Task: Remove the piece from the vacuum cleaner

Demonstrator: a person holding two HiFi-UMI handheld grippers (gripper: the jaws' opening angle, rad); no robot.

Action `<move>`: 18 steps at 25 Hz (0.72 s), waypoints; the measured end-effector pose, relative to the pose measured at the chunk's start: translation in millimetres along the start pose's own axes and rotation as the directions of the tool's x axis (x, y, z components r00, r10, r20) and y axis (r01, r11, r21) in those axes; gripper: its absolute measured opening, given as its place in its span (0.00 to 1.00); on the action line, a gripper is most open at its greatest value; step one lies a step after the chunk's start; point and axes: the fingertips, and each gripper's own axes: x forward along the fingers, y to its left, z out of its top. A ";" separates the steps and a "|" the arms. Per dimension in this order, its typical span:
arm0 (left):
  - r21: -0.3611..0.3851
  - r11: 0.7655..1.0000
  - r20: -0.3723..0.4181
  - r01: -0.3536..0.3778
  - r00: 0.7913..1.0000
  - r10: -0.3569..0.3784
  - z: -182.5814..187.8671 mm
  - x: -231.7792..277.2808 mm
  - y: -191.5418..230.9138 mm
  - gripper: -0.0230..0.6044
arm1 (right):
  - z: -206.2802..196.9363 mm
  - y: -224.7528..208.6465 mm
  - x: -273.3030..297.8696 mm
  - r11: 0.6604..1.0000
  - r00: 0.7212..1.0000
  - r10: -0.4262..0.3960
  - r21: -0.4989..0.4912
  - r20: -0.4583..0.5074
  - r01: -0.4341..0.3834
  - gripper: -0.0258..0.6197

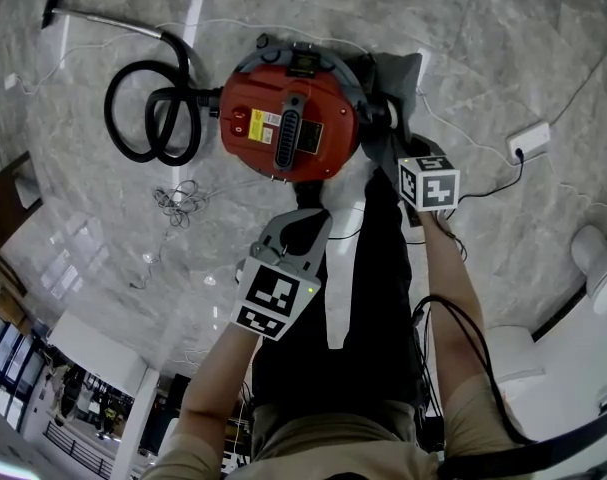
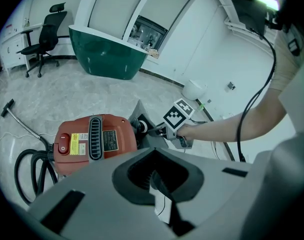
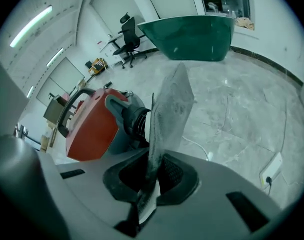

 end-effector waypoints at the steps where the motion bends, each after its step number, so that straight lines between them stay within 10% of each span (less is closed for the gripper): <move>1: 0.000 1.000 0.000 0.001 1.000 -0.001 -0.2 0.0 -0.8 0.03 | -0.4 -0.3 0.1 0.999 1.000 -0.021 -0.039 0.005 0.021 0.08; 7: 0.002 1.000 -0.009 0.005 1.000 -0.005 -3.7 2.1 -4.5 0.03 | -7.3 -3.0 2.3 0.954 0.981 -0.188 -0.225 0.053 0.196 0.07; 15: 0.003 1.000 -0.010 0.005 1.000 -0.005 -4.5 1.8 -3.0 0.03 | -5.1 -4.7 2.6 0.996 0.995 -0.081 -0.028 0.051 0.083 0.07; 18: -0.001 1.000 -0.006 0.004 1.000 -0.004 -5.1 1.1 -1.5 0.03 | -4.9 -5.5 1.1 0.982 0.993 -0.106 -0.152 0.043 0.111 0.07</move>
